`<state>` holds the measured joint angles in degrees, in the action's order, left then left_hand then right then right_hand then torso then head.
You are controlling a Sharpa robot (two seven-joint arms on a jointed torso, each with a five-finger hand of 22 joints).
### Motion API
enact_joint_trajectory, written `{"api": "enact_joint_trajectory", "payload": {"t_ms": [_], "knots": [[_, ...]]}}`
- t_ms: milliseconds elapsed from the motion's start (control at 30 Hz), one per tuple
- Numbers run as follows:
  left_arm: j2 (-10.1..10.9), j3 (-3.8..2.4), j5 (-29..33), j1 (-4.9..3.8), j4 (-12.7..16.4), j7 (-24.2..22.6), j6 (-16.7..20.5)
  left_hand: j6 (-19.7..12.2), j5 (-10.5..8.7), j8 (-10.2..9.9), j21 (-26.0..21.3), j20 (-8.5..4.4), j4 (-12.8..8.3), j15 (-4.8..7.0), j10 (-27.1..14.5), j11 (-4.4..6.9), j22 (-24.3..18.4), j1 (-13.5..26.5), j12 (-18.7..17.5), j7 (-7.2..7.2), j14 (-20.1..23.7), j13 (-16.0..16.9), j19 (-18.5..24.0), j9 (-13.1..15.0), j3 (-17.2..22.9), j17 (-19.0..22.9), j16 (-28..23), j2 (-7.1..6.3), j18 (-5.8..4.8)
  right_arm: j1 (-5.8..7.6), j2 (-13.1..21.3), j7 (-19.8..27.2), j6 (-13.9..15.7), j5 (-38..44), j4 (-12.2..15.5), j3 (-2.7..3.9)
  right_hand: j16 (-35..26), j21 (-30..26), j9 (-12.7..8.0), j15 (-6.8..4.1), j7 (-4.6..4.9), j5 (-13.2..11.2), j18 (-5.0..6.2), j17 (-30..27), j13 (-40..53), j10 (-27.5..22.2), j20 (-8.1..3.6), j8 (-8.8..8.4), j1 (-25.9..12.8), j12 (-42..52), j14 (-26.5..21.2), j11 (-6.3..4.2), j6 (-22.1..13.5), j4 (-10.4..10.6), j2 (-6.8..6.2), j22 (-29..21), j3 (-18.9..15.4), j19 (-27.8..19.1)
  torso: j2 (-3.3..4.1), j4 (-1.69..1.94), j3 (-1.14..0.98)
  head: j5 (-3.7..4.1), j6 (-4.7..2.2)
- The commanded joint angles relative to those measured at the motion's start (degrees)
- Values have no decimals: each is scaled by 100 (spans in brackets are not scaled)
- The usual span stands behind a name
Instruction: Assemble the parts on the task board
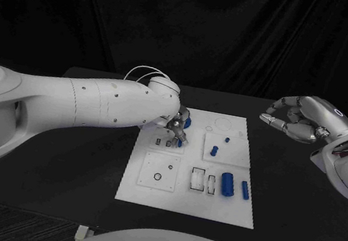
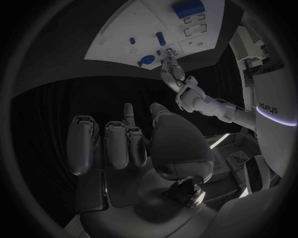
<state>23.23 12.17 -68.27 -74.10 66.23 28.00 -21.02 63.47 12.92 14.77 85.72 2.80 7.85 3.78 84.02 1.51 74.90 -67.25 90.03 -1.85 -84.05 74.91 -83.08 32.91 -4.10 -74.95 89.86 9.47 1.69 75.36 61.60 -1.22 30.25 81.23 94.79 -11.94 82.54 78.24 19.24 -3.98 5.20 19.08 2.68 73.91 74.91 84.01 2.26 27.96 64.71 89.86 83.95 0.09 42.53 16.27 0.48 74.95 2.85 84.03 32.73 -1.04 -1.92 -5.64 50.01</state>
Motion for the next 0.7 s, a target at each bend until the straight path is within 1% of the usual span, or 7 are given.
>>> {"api": "enact_joint_trajectory", "payload": {"t_ms": [33,67,200,433,500,667,700], "knots": [[-17,-6,0,13,-7,-125,-76,30,89,-61,-41,-7,-41,-3,598,-10,735,-69,-3,-23,-595,1509,51,-8,95,-1505,14,-26,59,-12,5,-37,-36,13,4,4,-30,-35,-9,42,3,41,16,-11,1509,599,32,18,77,14,330,32,45,-22,-7,1128,-20,152,-2,0,0,4,-1],[-18,-6,0,14,-10,-133,-78,32,170,-106,-49,-6,-98,-4,598,-11,732,-80,-3,-25,-595,1509,58,-7,183,-1505,14,-57,61,-12,4,-38,-40,14,3,4,-27,-39,-11,44,4,57,17,-7,1509,599,34,17,94,14,331,34,47,-24,-7,1126,-20,150,-2,0,0,9,-1],[-19,-6,0,15,-13,-147,-78,38,302,-183,-69,-4,-198,-7,598,-13,720,-86,-3,-28,-595,1509,74,-1,357,-1505,14,-118,67,-12,-1,-40,-49,15,-2,4,-31,-41,-17,47,7,100,18,-18,1509,599,38,16,133,14,329,36,51,-28,-7,1126,-18,149,-3,-2,3,22,-1],[-17,-6,0,15,-14,-170,-75,47,426,-271,-88,1,-333,-11,598,-18,714,-82,-3,-33,-595,1509,88,15,622,-1505,14,-203,71,-12,-15,-50,-69,16,-9,4,-30,-41,-25,51,10,173,18,-19,1509,599,43,15,187,14,328,41,59,-30,-3,1126,-15,149,-6,-2,1,-5,-1],[-14,-6,0,15,-10,-177,-77,59,557,-320,-99,0,-472,-9,598,-18,716,-103,-3,-32,-595,1509,91,36,856,-1505,14,-284,73,-12,-19,-54,-76,16,-12,4,-33,-49,-28,51,11,190,20,-26,1509,599,44,14,201,14,327,42,60,-31,-3,1123,-14,146,-6,-2,1,-23,-1],[-1,-6,0,15,4,-192,-83,91,600,-384,-109,1,-674,-11,598,-19,730,-18,-3,-35,-595,1509,86,92,1299,-1505,14,-431,73,-12,-24,-63,-92,16,-15,4,-36,-55,-29,52,11,205,21,-32,1509,599,45,14,215,14,326,42,62,-33,-1,1121,-12,144,-7,1,-1,-53,-1],[5,-6,0,15,8,-196,-82,99,653,-399,-116,1,-746,-10,598,-20,729,12,-3,-36,-595,1509,90,114,1453,-1505,14,-478,75,-12,-24,-66,-96,16,-15,4,-36,-55,-29,52,11,205,21,-32,1509,599,45,14,215,14,326,42,62,-33,-1,1121,-12,144,-7,1,-1,-54,-1]]}}
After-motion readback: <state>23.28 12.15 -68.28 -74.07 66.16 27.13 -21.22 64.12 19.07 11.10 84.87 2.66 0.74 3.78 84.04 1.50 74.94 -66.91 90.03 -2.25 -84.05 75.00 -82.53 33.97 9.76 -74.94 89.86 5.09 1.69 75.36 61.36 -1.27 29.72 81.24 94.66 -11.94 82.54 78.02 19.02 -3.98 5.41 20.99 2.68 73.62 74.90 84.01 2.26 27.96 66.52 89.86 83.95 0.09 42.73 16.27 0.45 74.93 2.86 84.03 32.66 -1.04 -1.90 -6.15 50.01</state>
